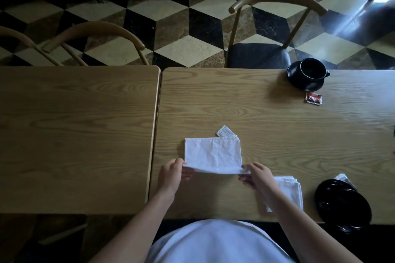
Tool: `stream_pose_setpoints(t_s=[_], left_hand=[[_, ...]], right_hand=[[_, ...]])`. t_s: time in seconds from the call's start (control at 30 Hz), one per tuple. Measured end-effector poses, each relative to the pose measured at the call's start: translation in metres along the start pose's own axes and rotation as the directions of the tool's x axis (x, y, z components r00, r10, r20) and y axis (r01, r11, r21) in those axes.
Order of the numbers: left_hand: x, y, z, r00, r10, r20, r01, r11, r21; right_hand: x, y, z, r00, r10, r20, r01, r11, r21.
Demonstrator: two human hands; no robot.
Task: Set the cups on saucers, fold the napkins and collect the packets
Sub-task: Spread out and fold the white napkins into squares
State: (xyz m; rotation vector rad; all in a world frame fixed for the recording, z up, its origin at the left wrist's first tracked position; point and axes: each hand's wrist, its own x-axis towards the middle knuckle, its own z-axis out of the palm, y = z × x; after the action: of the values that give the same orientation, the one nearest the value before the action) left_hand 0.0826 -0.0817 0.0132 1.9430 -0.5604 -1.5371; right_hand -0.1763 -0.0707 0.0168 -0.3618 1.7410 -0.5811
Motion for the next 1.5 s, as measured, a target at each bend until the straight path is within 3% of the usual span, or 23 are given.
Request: stream_pose_setpoints(t_s=[0.2,0.53,0.87,0.93,0.97,1.0,1.07,1.13,1.17,1.27,1.33,1.5], left_hand=[[0.026,0.015,0.003,0.999,0.039,0.018,-0.042,0.986,0.160],[0.078,0.024,0.010,1.000,-0.001,-0.025,0.007,0.969,0.245],[0.107,0.037,0.028,0.997,-0.067,-0.043,0.074,0.972,0.223],[0.103,0.042,0.031,0.993,0.033,-0.110,0.010,0.932,0.363],[0.099,0.043,0.032,0.983,0.145,-0.115,-0.069,0.865,0.496],[0.093,0.042,0.035,0.965,0.259,-0.051,-0.175,0.771,0.612],[0.075,0.037,0.044,0.892,0.365,0.266,-0.443,0.594,0.672],[0.062,0.027,0.050,0.787,0.282,0.549,-0.612,0.473,0.634],[0.059,0.023,0.052,0.759,0.211,0.616,-0.639,0.425,0.641],[0.063,0.018,0.053,0.786,0.078,0.613,-0.590,0.388,0.708],[0.066,0.017,0.057,0.827,0.073,0.558,-0.533,0.418,0.735],[0.069,0.017,0.063,0.890,0.086,0.449,-0.425,0.514,0.745]], right_hand=[[0.019,-0.038,-0.001,0.988,0.084,0.131,-0.099,0.988,0.114],[0.063,-0.072,0.012,0.995,0.027,0.097,-0.002,0.968,-0.250],[0.091,-0.070,0.019,0.999,0.034,0.018,-0.025,0.934,-0.357],[0.087,-0.067,0.022,0.995,-0.062,-0.074,0.027,0.913,-0.407],[0.081,-0.066,0.024,0.982,-0.152,-0.113,0.083,0.881,-0.466],[0.073,-0.064,0.029,0.968,-0.234,-0.090,0.151,0.831,-0.536],[0.055,-0.057,0.048,0.950,-0.280,0.140,0.302,0.705,-0.642],[0.044,-0.046,0.072,0.909,-0.193,0.370,0.406,0.614,-0.677],[0.042,-0.041,0.082,0.895,-0.151,0.420,0.422,0.590,-0.688],[0.046,-0.034,0.097,0.905,-0.080,0.417,0.376,0.606,-0.700],[0.052,-0.034,0.100,0.914,-0.041,0.403,0.332,0.646,-0.687],[0.059,-0.035,0.101,0.911,-0.027,0.411,0.337,0.621,-0.707]])
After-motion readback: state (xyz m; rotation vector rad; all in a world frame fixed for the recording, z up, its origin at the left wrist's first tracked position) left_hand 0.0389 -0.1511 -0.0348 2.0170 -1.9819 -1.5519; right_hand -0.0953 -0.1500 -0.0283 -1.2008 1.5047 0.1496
